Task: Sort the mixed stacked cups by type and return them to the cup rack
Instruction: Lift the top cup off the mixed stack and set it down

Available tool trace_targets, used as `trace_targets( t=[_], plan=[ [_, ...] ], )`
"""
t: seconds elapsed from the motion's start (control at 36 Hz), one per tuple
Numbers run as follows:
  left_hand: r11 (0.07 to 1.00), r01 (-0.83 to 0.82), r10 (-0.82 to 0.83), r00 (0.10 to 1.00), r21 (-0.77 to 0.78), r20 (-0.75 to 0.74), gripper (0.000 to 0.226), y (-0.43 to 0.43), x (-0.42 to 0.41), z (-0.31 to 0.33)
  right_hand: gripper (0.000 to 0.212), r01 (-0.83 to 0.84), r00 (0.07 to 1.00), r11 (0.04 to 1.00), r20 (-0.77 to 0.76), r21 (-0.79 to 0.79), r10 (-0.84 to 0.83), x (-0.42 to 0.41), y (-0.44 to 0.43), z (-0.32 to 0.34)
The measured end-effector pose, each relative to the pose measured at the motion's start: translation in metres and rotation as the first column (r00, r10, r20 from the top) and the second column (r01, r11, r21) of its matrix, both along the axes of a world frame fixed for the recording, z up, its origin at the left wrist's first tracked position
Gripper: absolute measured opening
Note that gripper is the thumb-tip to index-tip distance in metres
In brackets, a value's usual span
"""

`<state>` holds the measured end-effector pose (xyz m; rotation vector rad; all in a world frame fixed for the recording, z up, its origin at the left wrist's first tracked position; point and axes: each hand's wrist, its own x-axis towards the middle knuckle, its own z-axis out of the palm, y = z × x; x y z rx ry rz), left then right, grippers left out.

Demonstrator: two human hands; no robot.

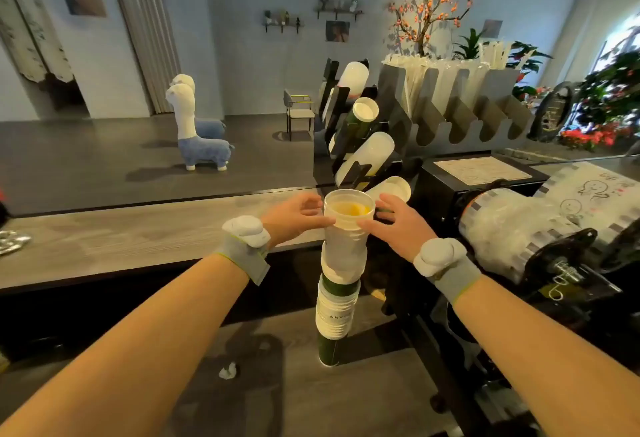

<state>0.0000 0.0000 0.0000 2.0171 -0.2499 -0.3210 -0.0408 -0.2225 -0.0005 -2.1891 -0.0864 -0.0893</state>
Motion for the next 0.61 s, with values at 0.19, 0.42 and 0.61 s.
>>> trace_targets(
  t=[0.19,0.42,0.61],
  plan=[
    [0.999,0.039,-0.039,0.999,0.008,-0.006,0.069,-0.014,0.000,-0.011,0.060,-0.059,0.998,0.998,0.023,-0.020,0.059,0.001,0.004,-0.005],
    [0.997,0.068,-0.068,0.998,-0.032,-0.017,0.062,-0.016,0.005,-0.013,0.055,-0.071,0.997,0.997,0.028,-0.036,0.072,0.005,0.004,-0.005],
    [0.997,0.074,-0.073,0.996,-0.031,0.049,0.078,-0.018,0.003,-0.010,0.042,-0.093,0.994,0.995,0.046,-0.017,0.094,0.007,0.005,-0.002]
  ],
)
